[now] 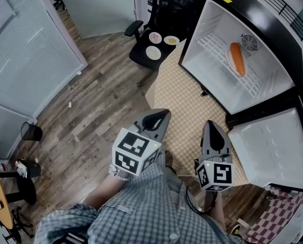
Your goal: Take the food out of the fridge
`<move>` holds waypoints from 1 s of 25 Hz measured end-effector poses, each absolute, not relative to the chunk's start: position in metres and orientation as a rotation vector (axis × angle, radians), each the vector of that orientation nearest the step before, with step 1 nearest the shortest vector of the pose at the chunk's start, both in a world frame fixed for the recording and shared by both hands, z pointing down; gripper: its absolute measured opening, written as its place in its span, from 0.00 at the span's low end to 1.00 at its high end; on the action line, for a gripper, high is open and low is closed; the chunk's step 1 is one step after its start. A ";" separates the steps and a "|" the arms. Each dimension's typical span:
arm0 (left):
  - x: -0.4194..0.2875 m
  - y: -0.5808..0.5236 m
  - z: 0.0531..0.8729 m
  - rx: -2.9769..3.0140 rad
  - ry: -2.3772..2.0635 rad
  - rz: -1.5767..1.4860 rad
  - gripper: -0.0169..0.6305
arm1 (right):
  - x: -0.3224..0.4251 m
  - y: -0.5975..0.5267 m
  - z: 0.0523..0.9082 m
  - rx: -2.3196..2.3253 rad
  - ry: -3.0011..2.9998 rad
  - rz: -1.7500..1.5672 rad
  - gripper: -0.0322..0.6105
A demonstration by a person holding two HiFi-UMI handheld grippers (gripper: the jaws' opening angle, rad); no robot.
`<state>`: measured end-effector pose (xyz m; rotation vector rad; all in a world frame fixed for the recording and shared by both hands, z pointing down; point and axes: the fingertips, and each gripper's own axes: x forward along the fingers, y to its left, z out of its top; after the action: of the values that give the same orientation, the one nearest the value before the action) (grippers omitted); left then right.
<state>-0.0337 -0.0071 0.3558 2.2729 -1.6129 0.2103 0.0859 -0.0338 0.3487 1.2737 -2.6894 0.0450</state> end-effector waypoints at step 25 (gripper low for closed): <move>0.028 -0.093 0.350 2.454 -1.377 0.312 0.03 | 0.148 -0.090 0.352 1.569 -2.551 0.118 0.07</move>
<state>0.0282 -0.0926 0.3504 2.4539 -1.3765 0.3116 0.1483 -0.0896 0.3522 1.5689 -2.5511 0.1177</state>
